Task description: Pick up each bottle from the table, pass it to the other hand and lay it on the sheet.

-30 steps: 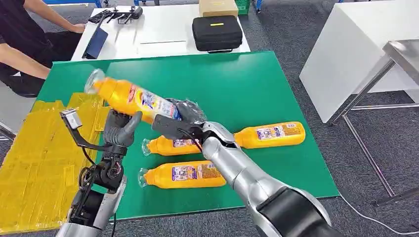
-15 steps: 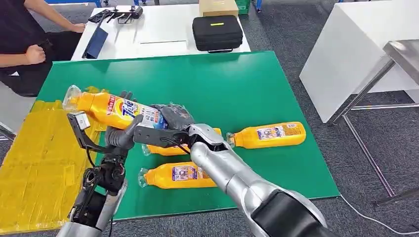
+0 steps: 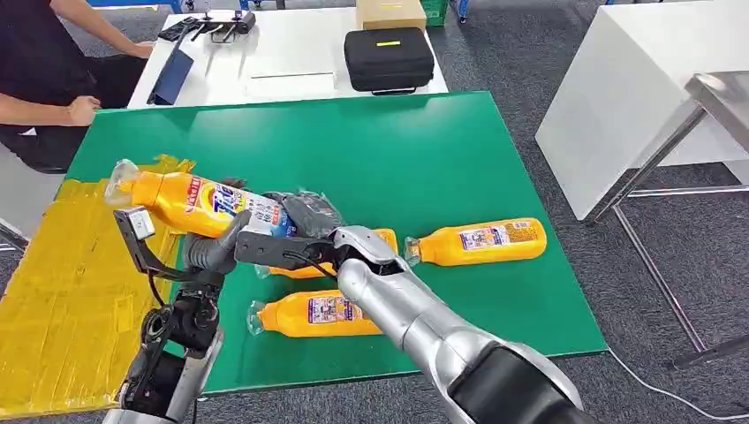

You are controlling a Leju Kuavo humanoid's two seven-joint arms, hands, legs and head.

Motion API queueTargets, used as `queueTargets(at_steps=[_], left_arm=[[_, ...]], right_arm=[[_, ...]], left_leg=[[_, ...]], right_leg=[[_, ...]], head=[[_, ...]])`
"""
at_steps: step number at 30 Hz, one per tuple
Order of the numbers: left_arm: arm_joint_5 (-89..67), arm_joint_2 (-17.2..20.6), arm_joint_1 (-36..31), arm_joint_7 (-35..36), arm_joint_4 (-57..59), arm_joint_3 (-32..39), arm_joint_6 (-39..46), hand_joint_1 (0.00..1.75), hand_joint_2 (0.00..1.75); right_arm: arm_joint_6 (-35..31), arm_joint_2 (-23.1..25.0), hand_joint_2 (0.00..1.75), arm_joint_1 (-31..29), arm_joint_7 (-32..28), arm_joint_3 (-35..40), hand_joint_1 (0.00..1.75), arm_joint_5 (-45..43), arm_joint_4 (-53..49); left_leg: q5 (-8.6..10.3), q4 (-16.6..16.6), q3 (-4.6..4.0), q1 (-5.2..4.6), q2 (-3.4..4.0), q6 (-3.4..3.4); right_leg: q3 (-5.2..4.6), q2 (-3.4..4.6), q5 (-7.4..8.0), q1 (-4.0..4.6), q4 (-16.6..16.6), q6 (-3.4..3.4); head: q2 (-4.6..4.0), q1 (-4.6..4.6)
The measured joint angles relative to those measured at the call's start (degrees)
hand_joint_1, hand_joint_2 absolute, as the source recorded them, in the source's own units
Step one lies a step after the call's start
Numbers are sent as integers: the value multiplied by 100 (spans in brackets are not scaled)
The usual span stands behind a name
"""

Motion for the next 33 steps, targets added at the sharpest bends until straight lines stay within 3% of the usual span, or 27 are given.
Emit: queueTargets(at_steps=[4,5,6,7,18,24,29,33], left_arm=[[289,0,293,57,-194,61,-144,175,175],[549,0,372,70,-223,105,-341,175,175],[659,4,412,70,-262,122,-398,175,175],[754,9,461,70,-308,144,-435,175,175],[1110,114,622,-133,-865,638,-505,175,175],[373,230,796,-585,-1180,923,-235,175,175],[-1788,466,853,-1007,-1475,1097,1468,175,175],[-5918,840,866,-111,-1501,1078,3752,175,175]], right_arm=[[-37,-28,175,234,-39,22,175,-133,0],[-28,-37,175,286,-85,39,40,-127,0],[-22,-44,175,293,-109,52,0,-111,0],[-15,-46,0,296,-125,72,0,-105,-2],[339,-763,0,713,-273,-50,0,-708,-306],[421,-1712,0,1364,-456,-727,0,-1206,-1764],[654,-2420,0,1820,-619,-1506,0,-1532,-2958],[936,-2625,0,2352,-594,-2055,0,-1604,-3996]], left_leg=[[0,0,-6,-1,1,0],[0,0,-7,-1,3,0],[0,0,-6,-1,4,0],[0,0,-6,-1,5,0],[1,1,-12,-5,-1,1],[1,2,-25,-8,-26,2],[-3,3,-18,-13,-13,4],[-3,1,-30,-9,-18,4]], right_leg=[[-12,1,0,1,0,0],[-13,1,0,1,0,0],[-13,2,0,1,0,0],[-14,3,0,1,0,0],[-13,-10,1,2,-1,1],[-14,-29,0,0,-4,1],[-13,-21,0,-2,-10,2],[-21,-26,-2,-1,-8,3]], head=[[0,0],[0,-2],[0,0],[0,-4],[0,-2],[0,-4],[0,-4],[0,-4]])
